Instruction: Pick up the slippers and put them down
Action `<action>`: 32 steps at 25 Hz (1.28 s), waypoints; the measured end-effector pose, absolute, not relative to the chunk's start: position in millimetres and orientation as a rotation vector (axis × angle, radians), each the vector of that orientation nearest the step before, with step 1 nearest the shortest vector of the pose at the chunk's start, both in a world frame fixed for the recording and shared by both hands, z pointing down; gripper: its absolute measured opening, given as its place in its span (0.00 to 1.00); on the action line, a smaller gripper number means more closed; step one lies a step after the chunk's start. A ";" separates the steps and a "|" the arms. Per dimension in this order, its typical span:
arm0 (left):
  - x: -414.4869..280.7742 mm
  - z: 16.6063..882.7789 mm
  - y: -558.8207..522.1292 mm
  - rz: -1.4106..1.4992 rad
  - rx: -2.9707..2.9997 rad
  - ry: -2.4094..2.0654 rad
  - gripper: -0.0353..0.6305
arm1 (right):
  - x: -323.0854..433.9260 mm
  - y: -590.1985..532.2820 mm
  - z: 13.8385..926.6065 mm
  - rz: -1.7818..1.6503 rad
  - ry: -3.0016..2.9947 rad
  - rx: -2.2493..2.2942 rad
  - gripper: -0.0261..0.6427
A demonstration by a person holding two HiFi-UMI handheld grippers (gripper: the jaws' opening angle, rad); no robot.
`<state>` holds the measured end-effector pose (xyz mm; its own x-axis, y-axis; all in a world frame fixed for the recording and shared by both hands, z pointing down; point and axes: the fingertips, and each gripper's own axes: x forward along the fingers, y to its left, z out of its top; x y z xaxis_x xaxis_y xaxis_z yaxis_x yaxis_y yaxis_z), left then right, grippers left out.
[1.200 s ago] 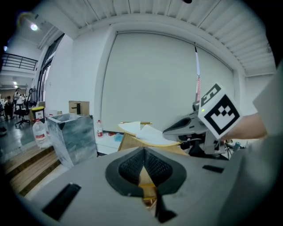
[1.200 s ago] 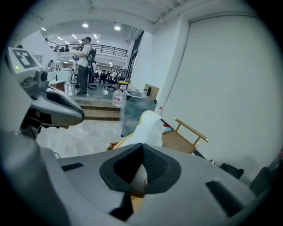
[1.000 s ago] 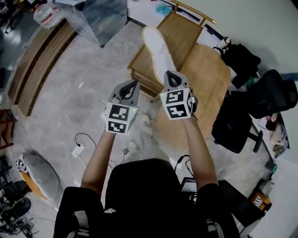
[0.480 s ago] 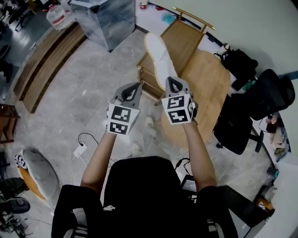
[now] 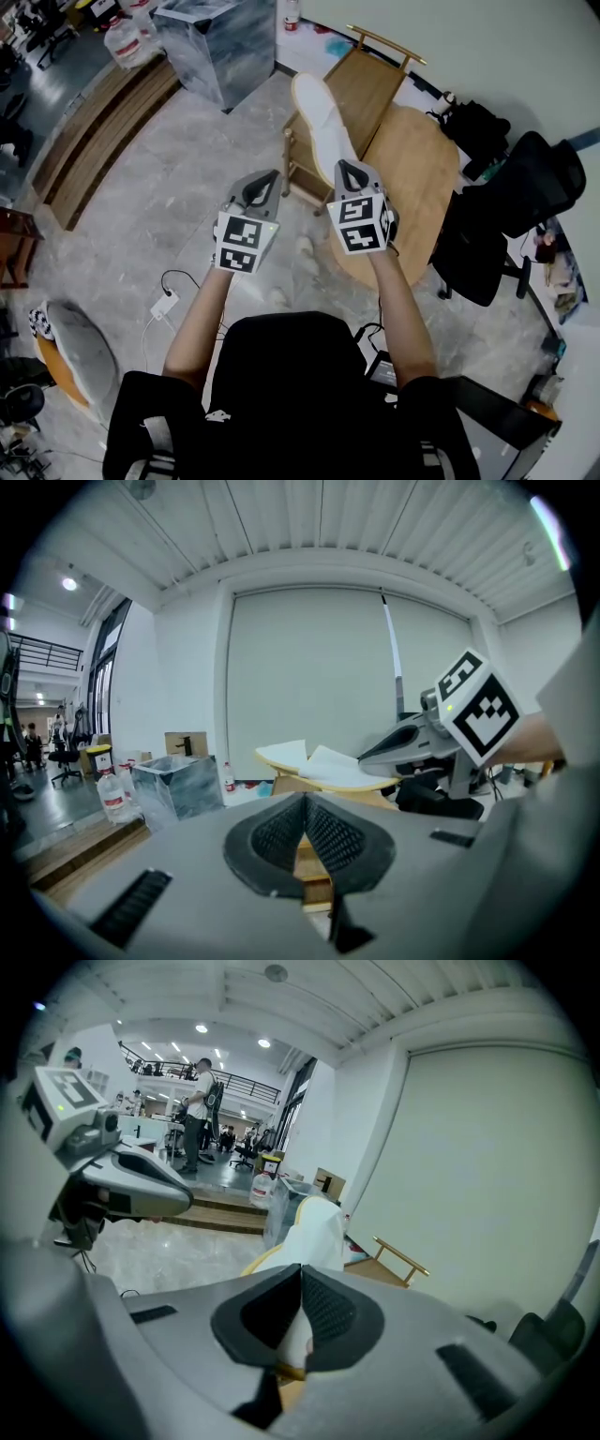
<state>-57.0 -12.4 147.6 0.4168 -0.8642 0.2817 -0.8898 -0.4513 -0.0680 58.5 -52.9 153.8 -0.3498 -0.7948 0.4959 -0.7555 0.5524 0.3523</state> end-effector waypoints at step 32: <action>-109.9 161.3 31.5 0.463 2.407 -1.738 0.06 | 4.1 -12.5 169.8 -0.067 -2.223 1.063 0.04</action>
<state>-109.9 31.5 161.3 0.2866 -0.9014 0.3246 -0.9434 -0.3246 -0.0682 4.1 -12.5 169.8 -0.4487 -0.7093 0.5437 -0.6751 0.6676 0.3138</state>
